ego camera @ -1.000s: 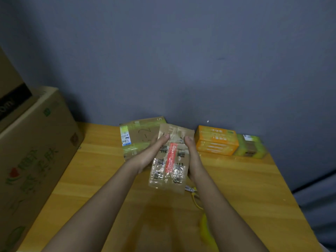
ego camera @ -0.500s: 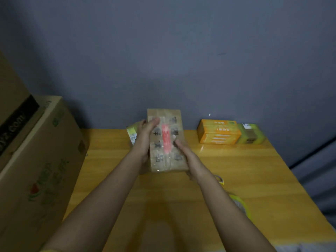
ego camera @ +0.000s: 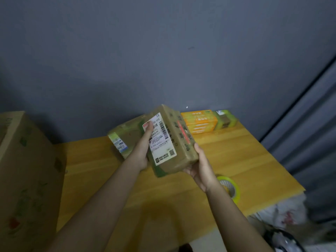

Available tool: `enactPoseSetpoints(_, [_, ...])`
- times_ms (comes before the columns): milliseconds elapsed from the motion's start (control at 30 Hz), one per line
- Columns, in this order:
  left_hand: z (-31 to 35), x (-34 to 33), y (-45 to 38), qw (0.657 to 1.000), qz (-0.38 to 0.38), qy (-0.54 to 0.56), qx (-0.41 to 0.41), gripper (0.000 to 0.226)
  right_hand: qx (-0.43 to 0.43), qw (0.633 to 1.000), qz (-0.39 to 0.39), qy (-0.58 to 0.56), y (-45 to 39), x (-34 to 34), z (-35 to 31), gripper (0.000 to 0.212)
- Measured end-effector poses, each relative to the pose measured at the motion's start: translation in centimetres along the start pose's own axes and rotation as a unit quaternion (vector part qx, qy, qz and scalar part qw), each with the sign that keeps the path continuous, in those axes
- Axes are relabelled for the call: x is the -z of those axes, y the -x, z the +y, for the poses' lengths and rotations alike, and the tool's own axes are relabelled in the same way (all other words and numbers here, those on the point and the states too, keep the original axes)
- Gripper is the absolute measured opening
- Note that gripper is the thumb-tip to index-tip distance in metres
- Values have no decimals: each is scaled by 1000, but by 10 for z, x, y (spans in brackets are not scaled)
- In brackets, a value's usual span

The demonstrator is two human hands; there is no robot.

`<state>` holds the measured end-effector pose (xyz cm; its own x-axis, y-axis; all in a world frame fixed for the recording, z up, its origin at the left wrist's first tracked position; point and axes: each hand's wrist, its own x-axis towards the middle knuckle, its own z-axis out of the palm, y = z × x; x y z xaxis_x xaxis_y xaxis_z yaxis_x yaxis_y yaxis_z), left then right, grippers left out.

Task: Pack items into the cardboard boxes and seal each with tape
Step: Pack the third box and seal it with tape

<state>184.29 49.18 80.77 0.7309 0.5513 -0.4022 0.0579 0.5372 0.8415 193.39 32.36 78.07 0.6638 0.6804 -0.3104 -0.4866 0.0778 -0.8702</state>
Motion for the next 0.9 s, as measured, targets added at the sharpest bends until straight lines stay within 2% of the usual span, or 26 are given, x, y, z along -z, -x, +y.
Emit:
enactPoseSetpoints(100, [-10, -19, -1, 997, -51, 66, 5, 56, 7, 1000, -7, -19, 0, 16, -8, 49])
enactPoseSetpoints(233, [-24, -54, -21, 997, -64, 50, -19, 53, -49, 992, 83, -81, -10, 37, -14, 67])
enactPoseSetpoints(300, [-30, -77, -32, 998, -42, 31, -30, 62, -64, 988, 89, -114, -14, 49, -18, 71])
enactPoseSetpoints(333, [-36, -88, -41, 999, -28, 18, -37, 76, -66, 986, 77, -134, -17, 58, -21, 71])
enactPoseSetpoints(400, [-52, -108, -66, 999, -18, -6, -38, 93, -62, 983, 60, -164, -24, 77, -29, 59])
enactPoseSetpoints(433, [-58, -118, -75, 999, -12, -19, -37, 89, -51, 982, 66, -169, -30, 89, -33, 50])
enactPoseSetpoints(500, [-64, -144, -89, 999, 1, -35, -26, 67, -38, 980, 125, -152, -48, 121, -39, 38])
enactPoseSetpoints(533, [-68, -156, -100, 999, 18, -38, -23, 63, -35, 978, 152, -142, -59, 138, -44, 45])
enactPoseSetpoints(600, [-74, -182, -124, 996, 46, -58, -48, 83, -38, 977, 182, -104, -84, 174, -55, 72])
enactPoseSetpoints(633, [-79, -196, -139, 992, 54, -82, -77, 89, -39, 979, 181, -87, -97, 194, -62, 76])
enactPoseSetpoints(700, [-92, -224, -175, 969, 67, -199, -128, 81, -28, 983, 175, -58, -125, 236, -77, 60])
enactPoseSetpoints(767, [-107, -252, -210, 928, 60, -348, -121, 70, -11, 985, 171, -28, -153, 279, -97, 48])
enactPoseSetpoints(833, [-120, -283, -236, 887, 62, -454, -50, 44, -6, 984, 180, 12, -184, 322, -118, 56])
enactPoseSetpoints(900, [-134, -309, -258, 849, 31, -527, 39, 39, -10, 976, 212, 56, -217, 357, -129, 65])
